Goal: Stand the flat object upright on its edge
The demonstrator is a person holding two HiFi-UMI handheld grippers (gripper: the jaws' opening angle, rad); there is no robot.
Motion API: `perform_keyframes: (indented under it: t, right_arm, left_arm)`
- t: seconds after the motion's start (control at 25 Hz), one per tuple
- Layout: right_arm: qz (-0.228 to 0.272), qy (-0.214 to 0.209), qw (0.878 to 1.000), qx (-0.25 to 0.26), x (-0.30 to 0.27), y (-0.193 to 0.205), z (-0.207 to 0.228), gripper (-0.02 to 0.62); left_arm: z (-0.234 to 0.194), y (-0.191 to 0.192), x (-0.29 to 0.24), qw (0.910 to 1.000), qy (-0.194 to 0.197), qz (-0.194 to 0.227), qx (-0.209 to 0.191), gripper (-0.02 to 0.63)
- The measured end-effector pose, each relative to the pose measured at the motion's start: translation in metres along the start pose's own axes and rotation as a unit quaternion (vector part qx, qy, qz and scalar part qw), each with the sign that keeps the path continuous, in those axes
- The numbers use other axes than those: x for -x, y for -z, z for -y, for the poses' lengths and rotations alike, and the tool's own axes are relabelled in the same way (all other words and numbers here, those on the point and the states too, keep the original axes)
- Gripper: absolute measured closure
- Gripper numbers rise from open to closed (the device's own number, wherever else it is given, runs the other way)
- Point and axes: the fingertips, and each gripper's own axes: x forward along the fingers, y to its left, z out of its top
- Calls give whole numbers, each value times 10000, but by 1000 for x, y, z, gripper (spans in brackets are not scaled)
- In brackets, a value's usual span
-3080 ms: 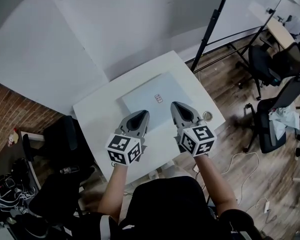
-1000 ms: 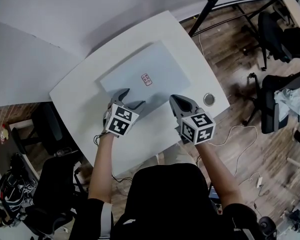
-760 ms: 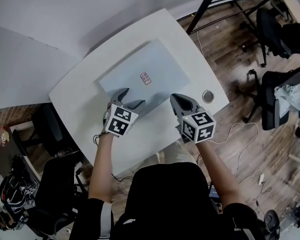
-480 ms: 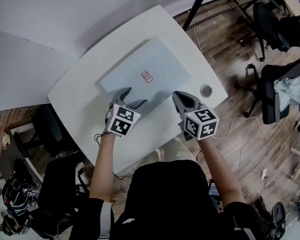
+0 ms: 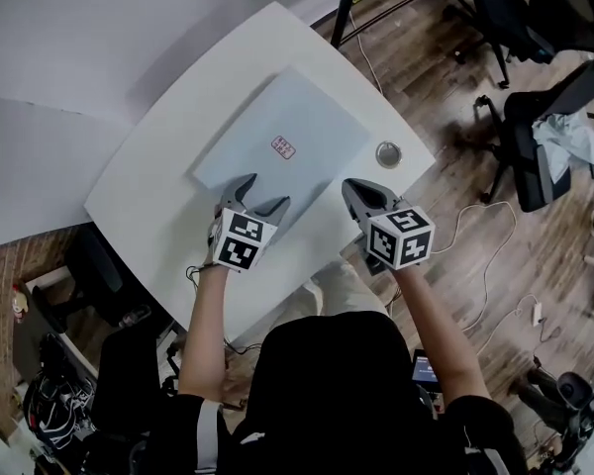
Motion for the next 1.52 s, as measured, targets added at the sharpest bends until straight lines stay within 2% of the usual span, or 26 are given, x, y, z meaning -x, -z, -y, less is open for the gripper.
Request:
perform_keyframes:
  t: [0.4,0.92,1.32,1.52]
  right_arm:
    - [187,266,9990,-320,35,17,26,555]
    - [257,580,9945,-833,68,47,55,555]
    - [373,784,9889,-1202,92,64,76,555]
    - [453,714,9823,-1674,101,75,82,554]
  left_arm:
    - [50,-5,-12,9985,368,-43,-395,282]
    - [89,-6,-16,9948,683,-113,-744,283]
    - [137,-3,-18,9872,1039,-166,-1195,284]
    - [155,-1,-17,9831,1192,-198,-1374,284]
